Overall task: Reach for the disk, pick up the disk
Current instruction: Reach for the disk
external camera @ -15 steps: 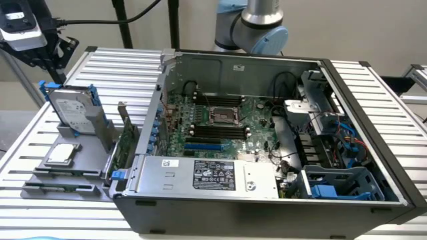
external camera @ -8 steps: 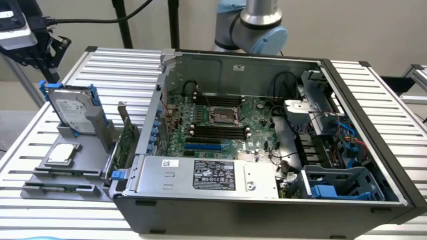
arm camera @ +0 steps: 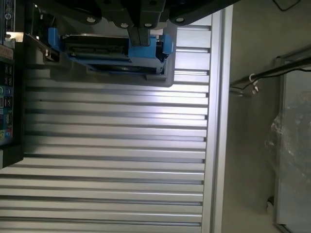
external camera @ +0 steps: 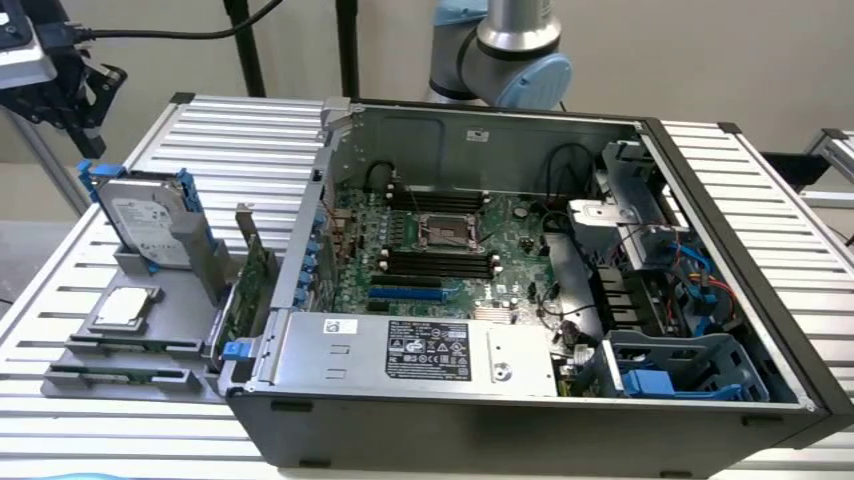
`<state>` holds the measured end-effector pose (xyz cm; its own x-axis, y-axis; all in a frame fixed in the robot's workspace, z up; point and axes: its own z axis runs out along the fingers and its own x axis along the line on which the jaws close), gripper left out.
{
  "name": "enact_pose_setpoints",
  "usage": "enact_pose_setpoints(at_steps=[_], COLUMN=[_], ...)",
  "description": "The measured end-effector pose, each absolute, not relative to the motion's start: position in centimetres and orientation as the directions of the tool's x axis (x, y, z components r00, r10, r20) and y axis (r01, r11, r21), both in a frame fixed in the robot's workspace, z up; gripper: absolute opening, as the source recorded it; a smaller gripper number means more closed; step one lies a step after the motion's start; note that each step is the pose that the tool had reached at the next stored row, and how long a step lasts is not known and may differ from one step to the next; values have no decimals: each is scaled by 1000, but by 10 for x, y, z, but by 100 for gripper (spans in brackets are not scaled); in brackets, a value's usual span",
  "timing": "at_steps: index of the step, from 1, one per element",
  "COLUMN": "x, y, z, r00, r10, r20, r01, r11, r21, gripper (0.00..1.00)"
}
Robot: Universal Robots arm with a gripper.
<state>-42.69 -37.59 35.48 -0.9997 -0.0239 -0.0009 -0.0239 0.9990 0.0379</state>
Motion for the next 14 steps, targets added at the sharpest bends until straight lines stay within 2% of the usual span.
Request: enact_pose_setpoints(at_steps=[14], x=[-427], y=[-373], z=[355], r00=[-972], r10=[-233], r20=[-3], r01=[-233], r11=[972], r21=[38], gripper=[11])
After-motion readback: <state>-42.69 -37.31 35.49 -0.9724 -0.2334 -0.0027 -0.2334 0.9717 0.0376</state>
